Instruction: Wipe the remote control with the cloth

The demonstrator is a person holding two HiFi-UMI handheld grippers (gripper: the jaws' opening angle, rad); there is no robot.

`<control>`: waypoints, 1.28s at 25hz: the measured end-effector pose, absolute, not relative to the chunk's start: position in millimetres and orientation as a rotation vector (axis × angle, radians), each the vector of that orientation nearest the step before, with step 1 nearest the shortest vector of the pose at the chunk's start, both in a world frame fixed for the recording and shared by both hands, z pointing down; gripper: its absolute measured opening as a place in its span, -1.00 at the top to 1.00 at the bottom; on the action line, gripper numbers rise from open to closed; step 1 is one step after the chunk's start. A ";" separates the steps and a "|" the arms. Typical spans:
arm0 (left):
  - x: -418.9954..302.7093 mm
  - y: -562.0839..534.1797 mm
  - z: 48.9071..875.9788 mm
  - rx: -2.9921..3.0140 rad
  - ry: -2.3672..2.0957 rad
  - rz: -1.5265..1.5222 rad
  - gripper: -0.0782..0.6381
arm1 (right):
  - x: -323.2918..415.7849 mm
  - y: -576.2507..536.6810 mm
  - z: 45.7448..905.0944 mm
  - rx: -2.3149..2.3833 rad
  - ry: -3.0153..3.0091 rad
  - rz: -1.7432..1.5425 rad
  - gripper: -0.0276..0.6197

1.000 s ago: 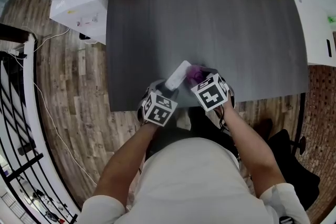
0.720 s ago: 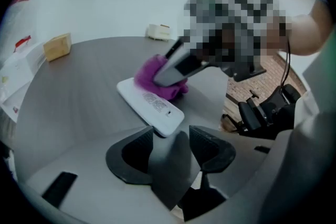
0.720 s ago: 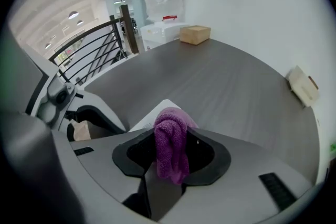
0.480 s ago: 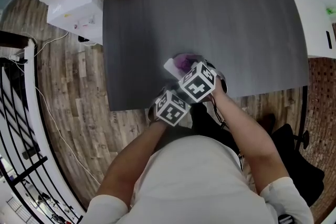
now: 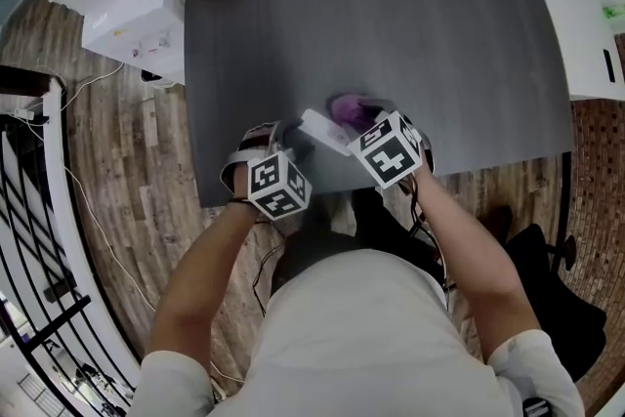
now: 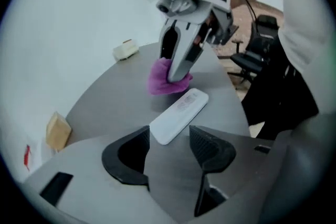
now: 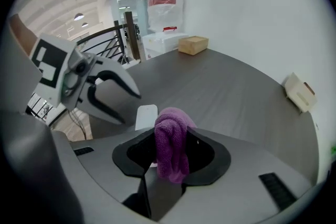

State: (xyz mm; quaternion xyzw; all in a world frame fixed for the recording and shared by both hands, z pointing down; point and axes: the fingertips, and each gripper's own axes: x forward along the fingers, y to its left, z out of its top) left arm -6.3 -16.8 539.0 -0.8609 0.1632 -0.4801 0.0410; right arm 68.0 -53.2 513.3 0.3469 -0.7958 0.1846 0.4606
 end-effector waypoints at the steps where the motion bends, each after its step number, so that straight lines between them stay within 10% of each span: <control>1: -9.4 -26.4 539.3 -2.580 0.437 -1.476 0.17 | 66.9 -50.0 513.0 0.848 -1.963 0.469 0.45; 10: 11.8 -20.2 562.1 -2.383 -0.164 -1.503 0.11 | 61.7 -26.9 518.4 0.781 -1.954 0.525 0.45; 32: 15.3 -24.4 563.0 -2.514 0.020 -1.551 0.15 | 116.7 32.6 540.8 0.746 -1.819 0.475 0.46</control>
